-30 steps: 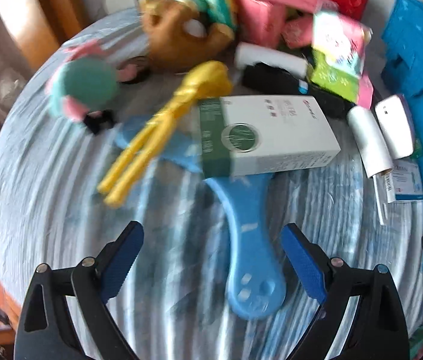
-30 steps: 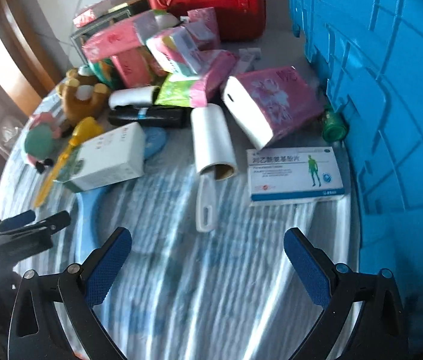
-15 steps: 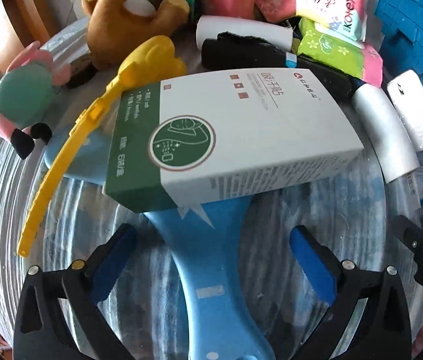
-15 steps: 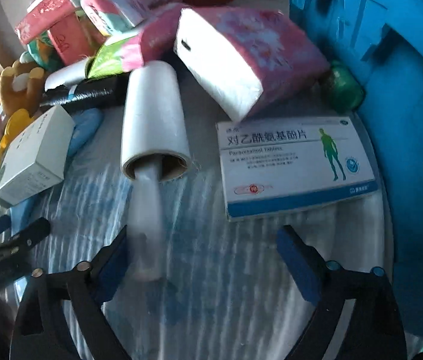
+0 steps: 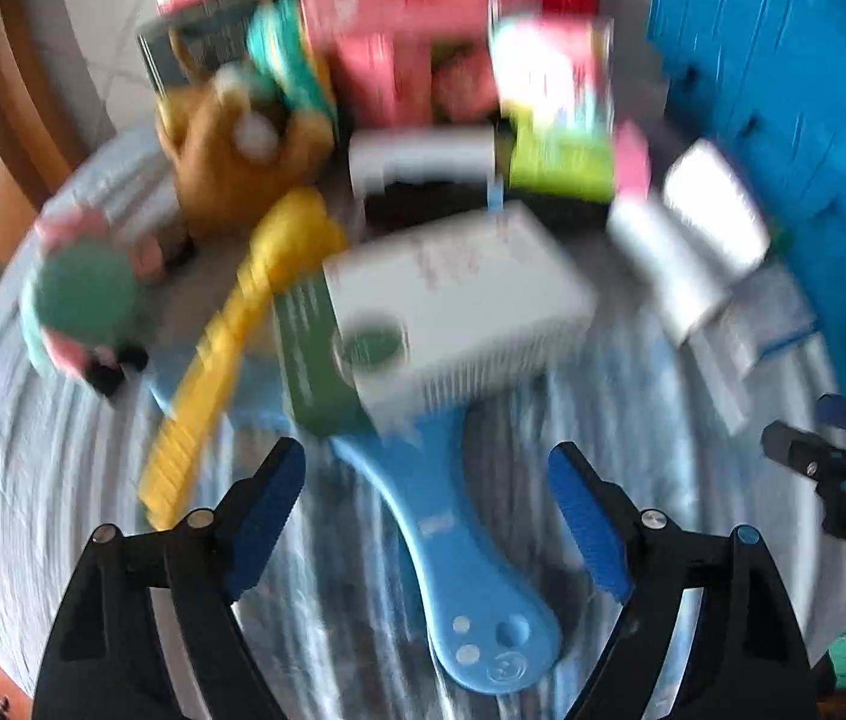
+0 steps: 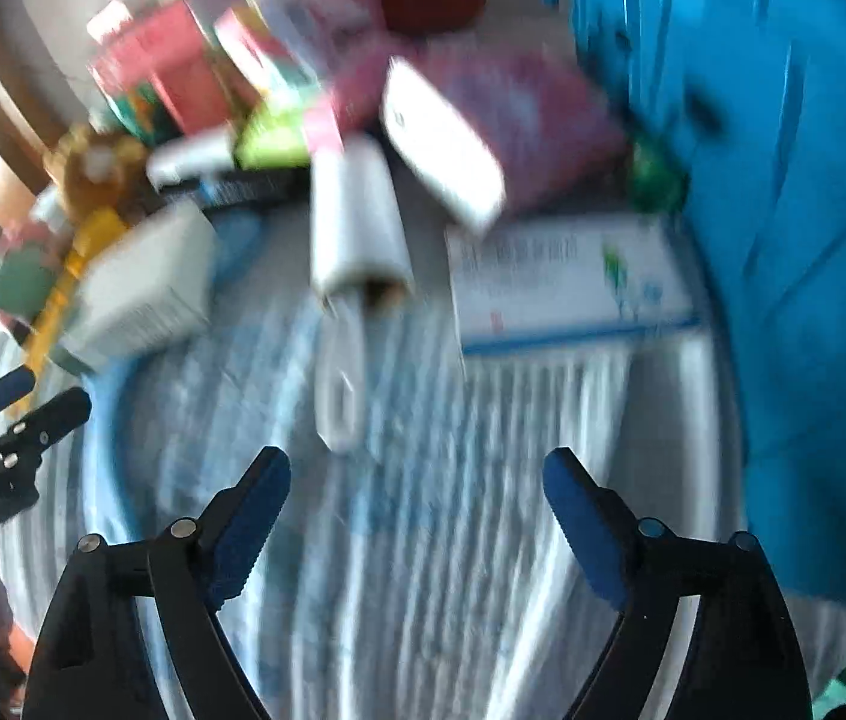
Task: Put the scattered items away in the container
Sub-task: 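Move both tools toward the white lint roller and white box on the table, then grasp the white lint roller with the right tool while the left tool grasps the white-green box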
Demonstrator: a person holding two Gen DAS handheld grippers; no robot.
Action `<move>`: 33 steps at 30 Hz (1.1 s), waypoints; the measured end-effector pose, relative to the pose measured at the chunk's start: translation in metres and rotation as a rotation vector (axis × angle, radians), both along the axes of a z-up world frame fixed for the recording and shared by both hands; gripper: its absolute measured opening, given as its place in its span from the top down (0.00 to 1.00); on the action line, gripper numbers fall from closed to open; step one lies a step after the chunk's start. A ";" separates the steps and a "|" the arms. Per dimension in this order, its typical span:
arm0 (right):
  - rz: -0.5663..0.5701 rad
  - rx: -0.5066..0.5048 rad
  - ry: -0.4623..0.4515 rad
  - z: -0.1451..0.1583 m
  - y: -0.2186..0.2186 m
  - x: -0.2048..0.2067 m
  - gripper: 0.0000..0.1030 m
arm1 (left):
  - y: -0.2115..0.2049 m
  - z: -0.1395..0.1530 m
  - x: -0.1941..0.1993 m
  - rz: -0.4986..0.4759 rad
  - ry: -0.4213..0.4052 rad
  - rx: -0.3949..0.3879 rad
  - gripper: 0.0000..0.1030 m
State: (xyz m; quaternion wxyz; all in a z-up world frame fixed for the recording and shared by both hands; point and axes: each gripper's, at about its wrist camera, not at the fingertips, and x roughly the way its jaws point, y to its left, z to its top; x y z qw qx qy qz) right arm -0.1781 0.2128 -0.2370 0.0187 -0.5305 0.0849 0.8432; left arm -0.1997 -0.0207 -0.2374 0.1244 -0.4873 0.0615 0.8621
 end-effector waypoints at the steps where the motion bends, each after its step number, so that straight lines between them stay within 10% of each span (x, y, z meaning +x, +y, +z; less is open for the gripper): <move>1: 0.001 -0.009 0.030 0.010 0.000 -0.005 0.17 | -0.004 0.008 -0.008 0.005 0.019 0.022 0.18; 7: -0.008 0.009 0.072 0.011 -0.005 -0.064 0.23 | 0.004 -0.013 -0.064 -0.059 -0.170 0.045 0.18; 16: 0.039 0.031 0.005 -0.039 -0.005 -0.099 0.28 | 0.016 -0.034 -0.047 -0.131 -0.051 -0.155 0.18; 18: 0.056 0.009 -0.035 -0.050 -0.007 -0.104 0.53 | 0.005 -0.032 -0.052 -0.080 -0.055 -0.126 0.18; 23: 0.043 0.060 0.069 -0.022 -0.016 -0.085 0.50 | -0.035 -0.003 -0.044 -0.028 -0.058 0.016 0.23; 33: 0.159 -0.037 -0.018 -0.035 -0.068 -0.090 0.50 | -0.055 -0.028 -0.102 0.086 -0.051 -0.074 0.23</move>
